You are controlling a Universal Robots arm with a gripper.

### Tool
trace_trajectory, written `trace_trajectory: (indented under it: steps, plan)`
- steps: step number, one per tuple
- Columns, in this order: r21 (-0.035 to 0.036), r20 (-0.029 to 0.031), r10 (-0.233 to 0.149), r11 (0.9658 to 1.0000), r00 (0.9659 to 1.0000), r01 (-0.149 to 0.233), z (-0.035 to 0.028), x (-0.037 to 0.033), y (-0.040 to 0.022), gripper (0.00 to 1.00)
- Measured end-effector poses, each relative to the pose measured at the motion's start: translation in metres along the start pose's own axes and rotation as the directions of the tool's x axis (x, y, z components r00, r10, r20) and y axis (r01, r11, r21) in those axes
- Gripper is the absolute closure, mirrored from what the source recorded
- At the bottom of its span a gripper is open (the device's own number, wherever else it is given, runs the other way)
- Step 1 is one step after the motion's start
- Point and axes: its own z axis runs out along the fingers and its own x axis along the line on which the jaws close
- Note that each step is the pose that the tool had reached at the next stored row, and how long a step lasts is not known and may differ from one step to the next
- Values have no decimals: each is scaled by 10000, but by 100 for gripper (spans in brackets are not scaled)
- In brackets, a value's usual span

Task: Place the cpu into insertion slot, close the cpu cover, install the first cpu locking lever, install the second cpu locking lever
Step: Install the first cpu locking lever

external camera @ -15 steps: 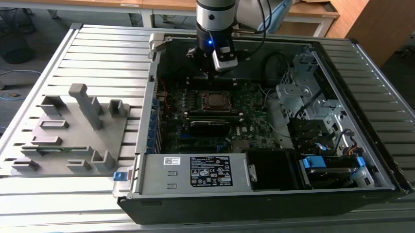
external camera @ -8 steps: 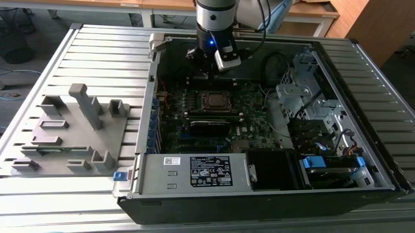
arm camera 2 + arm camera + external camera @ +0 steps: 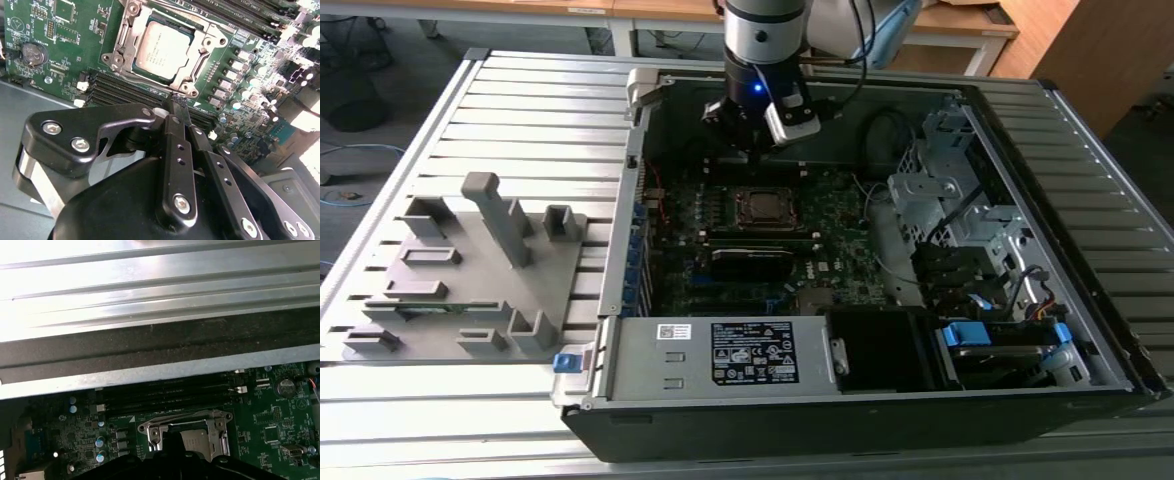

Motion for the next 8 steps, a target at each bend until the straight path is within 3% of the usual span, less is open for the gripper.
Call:
trace_trajectory:
  steps: [8]
  plan:
    - [9,-51,4,10000,10000,-4,8,-160,22,89]
